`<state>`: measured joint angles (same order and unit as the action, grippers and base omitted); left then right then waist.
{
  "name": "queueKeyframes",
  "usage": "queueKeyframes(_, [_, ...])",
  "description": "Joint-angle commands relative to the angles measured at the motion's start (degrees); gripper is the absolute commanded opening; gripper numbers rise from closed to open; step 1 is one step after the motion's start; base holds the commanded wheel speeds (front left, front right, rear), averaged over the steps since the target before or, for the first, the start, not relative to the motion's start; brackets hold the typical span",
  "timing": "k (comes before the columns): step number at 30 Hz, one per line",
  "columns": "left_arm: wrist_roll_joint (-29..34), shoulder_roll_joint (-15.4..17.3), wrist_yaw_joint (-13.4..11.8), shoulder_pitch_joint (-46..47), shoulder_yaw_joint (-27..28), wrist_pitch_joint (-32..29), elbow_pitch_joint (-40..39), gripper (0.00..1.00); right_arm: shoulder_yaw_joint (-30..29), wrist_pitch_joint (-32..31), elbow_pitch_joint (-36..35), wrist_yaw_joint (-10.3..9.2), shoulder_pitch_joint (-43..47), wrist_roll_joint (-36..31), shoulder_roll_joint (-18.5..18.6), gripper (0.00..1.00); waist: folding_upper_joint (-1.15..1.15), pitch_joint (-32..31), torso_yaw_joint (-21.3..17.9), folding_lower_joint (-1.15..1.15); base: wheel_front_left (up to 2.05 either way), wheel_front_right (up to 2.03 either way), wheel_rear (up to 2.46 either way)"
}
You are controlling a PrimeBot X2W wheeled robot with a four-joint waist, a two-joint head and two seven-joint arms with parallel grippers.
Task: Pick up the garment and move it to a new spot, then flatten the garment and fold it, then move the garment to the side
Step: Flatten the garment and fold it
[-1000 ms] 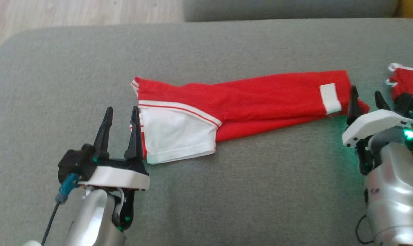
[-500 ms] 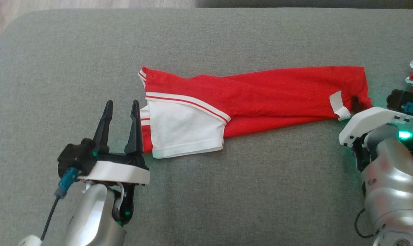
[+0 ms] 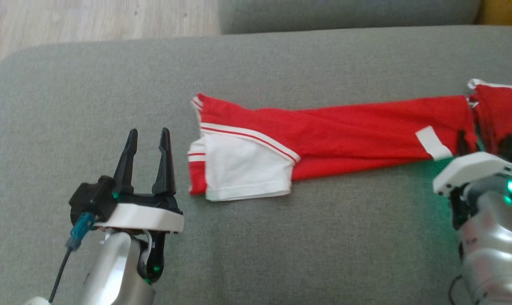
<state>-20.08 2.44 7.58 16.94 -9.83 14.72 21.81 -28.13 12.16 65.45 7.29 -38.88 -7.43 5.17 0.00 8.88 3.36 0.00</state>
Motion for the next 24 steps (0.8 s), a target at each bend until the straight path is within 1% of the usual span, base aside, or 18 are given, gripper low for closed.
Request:
queueKeyframes(1, [0.36,0.44,-0.10,0.54,1.84,0.28,-1.77,1.00,1.11,1.08,-2.27,0.20,-0.53,0.58,1.29,0.00,0.00,-1.45,-0.82,0.00,0.00,0.00,0.00])
queueKeyframes(4, [0.04,0.44,-0.10,-0.24,1.64,0.28,-1.96,1.00,0.86,1.39,-3.02,0.20,0.47,1.66,2.48,0.00,0.00,-2.74,-1.01,0.00,0.00,0.00,0.00])
queueKeyframes(8, [-0.20,0.44,-0.09,-0.88,1.30,0.28,-2.12,1.00,1.08,1.70,-4.23,0.20,1.16,3.15,2.89,0.00,0.00,-3.78,-0.82,0.00,0.00,0.00,0.00])
queueKeyframes(14, [0.39,0.44,-0.09,-1.90,2.28,0.28,-2.73,1.00,4.76,2.15,-6.39,0.20,1.00,4.99,0.73,0.00,0.00,-5.84,0.44,0.00,0.00,0.00,0.00])
queueKeyframes(18, [1.12,0.44,-0.09,-2.74,3.30,0.28,-2.75,1.00,9.11,2.38,-7.68,0.20,1.27,7.29,-1.25,0.00,0.00,-7.90,1.98,0.00,0.00,0.00,0.00])
queueKeyframes(22, [1.90,0.44,-0.09,-3.54,4.22,0.28,-2.86,1.00,15.26,2.46,-8.31,0.20,1.55,11.04,-2.18,0.00,0.00,-9.76,4.15,0.00,0.00,0.00,0.00])
queueKeyframes(24, [2.19,0.45,-0.09,-3.81,4.36,0.28,-2.87,1.00,21.47,2.25,-7.75,0.20,1.40,16.91,-2.24,0.00,0.00,-10.44,5.57,0.00,0.00,0.00,0.00])
